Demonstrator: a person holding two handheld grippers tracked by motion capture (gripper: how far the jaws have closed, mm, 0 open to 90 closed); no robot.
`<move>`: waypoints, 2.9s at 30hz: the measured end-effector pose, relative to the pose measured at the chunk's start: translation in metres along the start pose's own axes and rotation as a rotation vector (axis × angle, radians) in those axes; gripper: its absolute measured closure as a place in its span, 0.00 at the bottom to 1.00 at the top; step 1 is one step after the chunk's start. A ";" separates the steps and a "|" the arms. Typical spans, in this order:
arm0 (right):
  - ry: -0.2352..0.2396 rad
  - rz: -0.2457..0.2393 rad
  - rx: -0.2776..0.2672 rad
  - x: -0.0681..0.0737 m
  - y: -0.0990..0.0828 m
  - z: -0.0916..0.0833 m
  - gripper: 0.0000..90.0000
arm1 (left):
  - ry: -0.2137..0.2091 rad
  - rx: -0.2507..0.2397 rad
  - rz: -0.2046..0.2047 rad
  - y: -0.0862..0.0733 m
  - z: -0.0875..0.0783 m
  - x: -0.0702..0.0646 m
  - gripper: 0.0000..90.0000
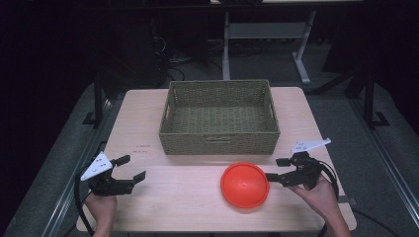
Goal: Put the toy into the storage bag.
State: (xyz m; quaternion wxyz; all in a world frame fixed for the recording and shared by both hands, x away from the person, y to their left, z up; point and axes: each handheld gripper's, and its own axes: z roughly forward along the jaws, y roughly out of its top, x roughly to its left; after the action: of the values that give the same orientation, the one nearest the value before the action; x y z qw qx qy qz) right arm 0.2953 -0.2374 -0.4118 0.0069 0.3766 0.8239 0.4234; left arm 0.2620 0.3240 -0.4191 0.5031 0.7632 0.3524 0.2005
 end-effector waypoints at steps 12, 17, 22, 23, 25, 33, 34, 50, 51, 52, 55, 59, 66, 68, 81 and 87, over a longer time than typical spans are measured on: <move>0.016 0.042 0.104 -0.006 0.005 0.024 0.30 | 0.003 0.006 0.004 0.000 0.000 0.000 0.14; 0.030 0.064 0.144 -0.011 0.006 0.032 0.34 | 0.003 0.009 0.009 0.000 0.001 0.000 0.14; 0.041 0.085 0.164 -0.018 0.006 0.038 0.38 | 0.006 0.009 0.008 0.000 0.000 -0.001 0.14; 0.041 0.090 0.171 -0.018 0.006 0.039 0.39 | 0.006 0.010 0.005 0.000 0.001 0.000 0.14; 0.041 0.095 0.181 -0.021 0.005 0.041 0.40 | 0.004 0.009 0.010 0.000 0.002 -0.001 0.14; 0.050 0.092 0.215 -0.024 0.004 0.048 0.48 | 0.006 0.009 0.005 0.000 0.001 -0.001 0.14; 0.054 0.087 0.222 -0.024 0.004 0.048 0.49 | 0.006 0.009 0.005 0.000 0.001 -0.001 0.14; 0.077 0.079 0.258 -0.026 0.002 0.054 0.58 | 0.007 0.017 0.011 0.000 0.003 -0.002 0.14; 0.077 0.079 0.258 -0.026 0.002 0.054 0.58 | 0.007 0.017 0.011 0.000 0.003 -0.002 0.14; 0.082 0.082 0.265 -0.026 0.002 0.055 0.58 | 0.007 0.017 0.013 0.000 0.003 -0.002 0.14; 0.085 0.080 0.267 -0.027 0.002 0.056 0.58 | 0.009 0.020 0.014 0.000 0.002 -0.002 0.14; 0.094 0.085 0.283 -0.026 0.003 0.060 0.59 | 0.008 0.022 0.012 0.000 0.003 -0.002 0.14; 0.099 0.083 0.281 -0.027 0.004 0.064 0.61 | 0.009 0.021 0.013 0.000 0.003 -0.002 0.14; 0.098 0.082 0.277 -0.027 0.005 0.064 0.63 | 0.010 0.023 0.013 0.000 0.003 -0.002 0.14; 0.099 0.088 0.229 -0.024 0.007 0.053 0.83 | 0.015 0.020 0.020 0.000 0.003 -0.002 0.14; 0.089 0.069 0.223 -0.016 0.019 0.050 0.88 | 0.019 0.019 0.018 -0.001 0.002 -0.002 0.14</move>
State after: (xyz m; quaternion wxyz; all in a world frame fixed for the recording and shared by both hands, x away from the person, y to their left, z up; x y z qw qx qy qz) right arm 0.3353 -0.2058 -0.4351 -0.0862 0.3839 0.8520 0.3455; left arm 0.2618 0.3219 -0.4203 0.4906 0.7691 0.3523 0.2087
